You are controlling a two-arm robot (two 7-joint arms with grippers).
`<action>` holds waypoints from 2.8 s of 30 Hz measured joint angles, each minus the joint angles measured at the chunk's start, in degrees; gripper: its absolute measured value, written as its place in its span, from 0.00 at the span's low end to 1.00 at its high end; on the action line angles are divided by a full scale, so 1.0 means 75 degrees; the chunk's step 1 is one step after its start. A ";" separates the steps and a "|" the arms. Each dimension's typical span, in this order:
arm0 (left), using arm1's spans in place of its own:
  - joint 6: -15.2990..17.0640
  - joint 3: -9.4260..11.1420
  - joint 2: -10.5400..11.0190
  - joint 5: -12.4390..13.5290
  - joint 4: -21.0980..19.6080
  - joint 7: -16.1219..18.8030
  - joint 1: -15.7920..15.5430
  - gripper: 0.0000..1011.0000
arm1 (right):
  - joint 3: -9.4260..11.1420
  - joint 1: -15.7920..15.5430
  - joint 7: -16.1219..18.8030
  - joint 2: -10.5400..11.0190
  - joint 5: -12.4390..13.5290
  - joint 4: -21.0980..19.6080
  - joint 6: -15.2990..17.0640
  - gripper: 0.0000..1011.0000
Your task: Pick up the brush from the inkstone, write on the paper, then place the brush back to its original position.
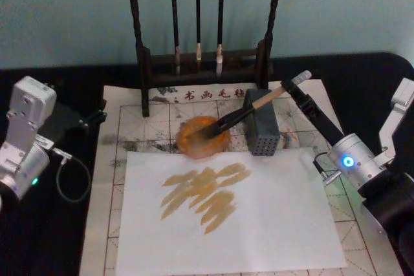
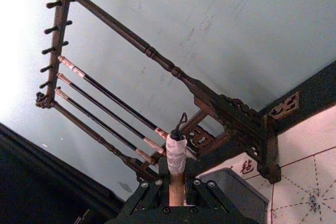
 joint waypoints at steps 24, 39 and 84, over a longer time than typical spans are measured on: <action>0.0000 0.0000 0.0000 0.0000 0.0000 0.0000 0.0000 0.99 | -0.0060 -0.0153 0.0286 0.0182 0.0295 -0.0438 0.0080 0.17; 0.0000 0.0000 0.0000 0.0000 0.0000 0.0000 0.0000 0.99 | -0.0618 -0.0335 0.0641 0.0650 0.0182 -0.1297 0.0143 0.17; 0.0000 0.0000 0.0000 0.0000 0.0000 0.0000 0.0000 0.99 | -0.1960 -0.0359 0.1251 0.1950 -0.0960 -0.2585 -0.0027 0.17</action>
